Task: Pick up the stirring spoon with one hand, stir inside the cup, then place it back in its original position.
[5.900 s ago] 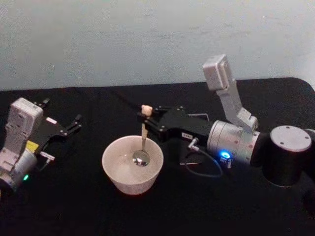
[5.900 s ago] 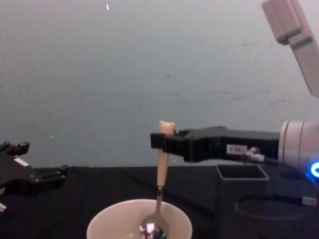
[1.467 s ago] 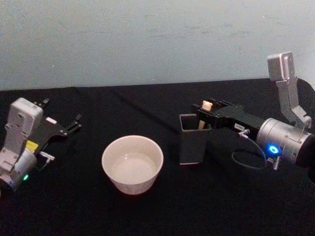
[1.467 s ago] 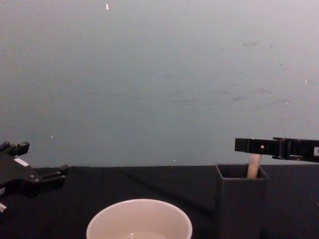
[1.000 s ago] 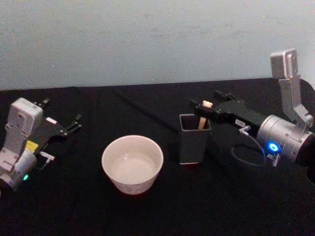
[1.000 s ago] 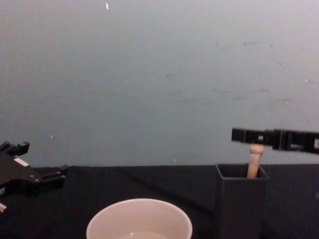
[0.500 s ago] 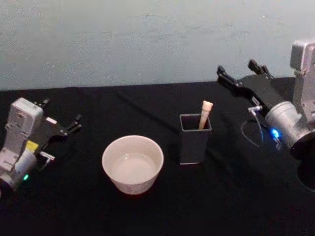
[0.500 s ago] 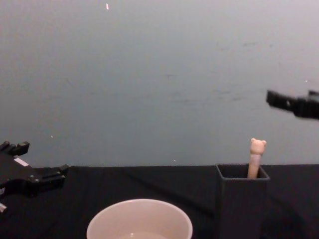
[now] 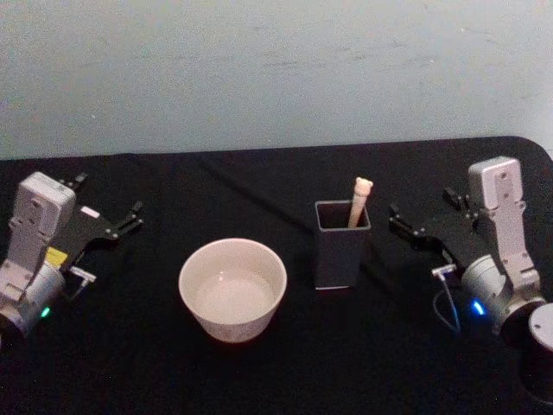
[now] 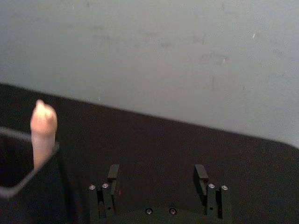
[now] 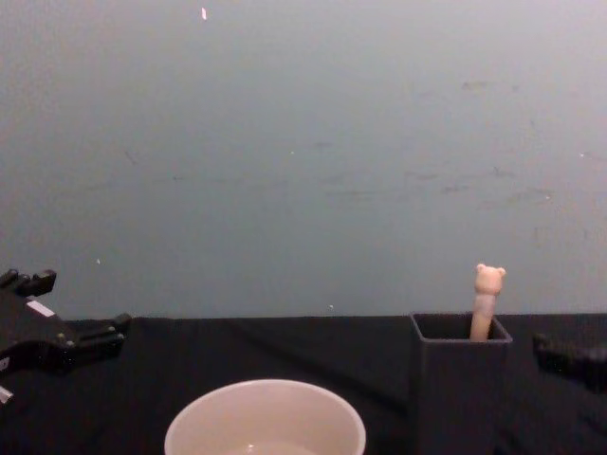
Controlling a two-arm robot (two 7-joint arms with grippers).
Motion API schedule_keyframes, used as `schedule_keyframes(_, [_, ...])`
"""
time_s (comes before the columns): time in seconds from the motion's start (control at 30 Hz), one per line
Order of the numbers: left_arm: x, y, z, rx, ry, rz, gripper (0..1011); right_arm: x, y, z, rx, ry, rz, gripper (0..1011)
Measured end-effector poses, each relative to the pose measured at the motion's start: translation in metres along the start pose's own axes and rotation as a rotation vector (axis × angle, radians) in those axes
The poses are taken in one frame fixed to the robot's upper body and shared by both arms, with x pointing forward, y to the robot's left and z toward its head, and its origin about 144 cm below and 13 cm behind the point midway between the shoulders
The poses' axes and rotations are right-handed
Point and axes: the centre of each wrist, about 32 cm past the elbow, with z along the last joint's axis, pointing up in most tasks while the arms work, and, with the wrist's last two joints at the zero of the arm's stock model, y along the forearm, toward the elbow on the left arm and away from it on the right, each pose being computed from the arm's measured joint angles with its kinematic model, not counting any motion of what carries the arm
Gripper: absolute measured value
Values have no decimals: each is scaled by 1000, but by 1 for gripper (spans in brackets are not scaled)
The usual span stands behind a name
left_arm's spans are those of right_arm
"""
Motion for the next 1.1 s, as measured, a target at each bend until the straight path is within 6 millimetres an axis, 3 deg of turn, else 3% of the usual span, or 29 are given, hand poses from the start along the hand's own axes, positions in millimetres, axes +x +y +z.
schedule_keyframes(1.1, [0, 0, 0, 0, 0, 0, 1001, -3, 1, -7, -20, -6, -4, 1000])
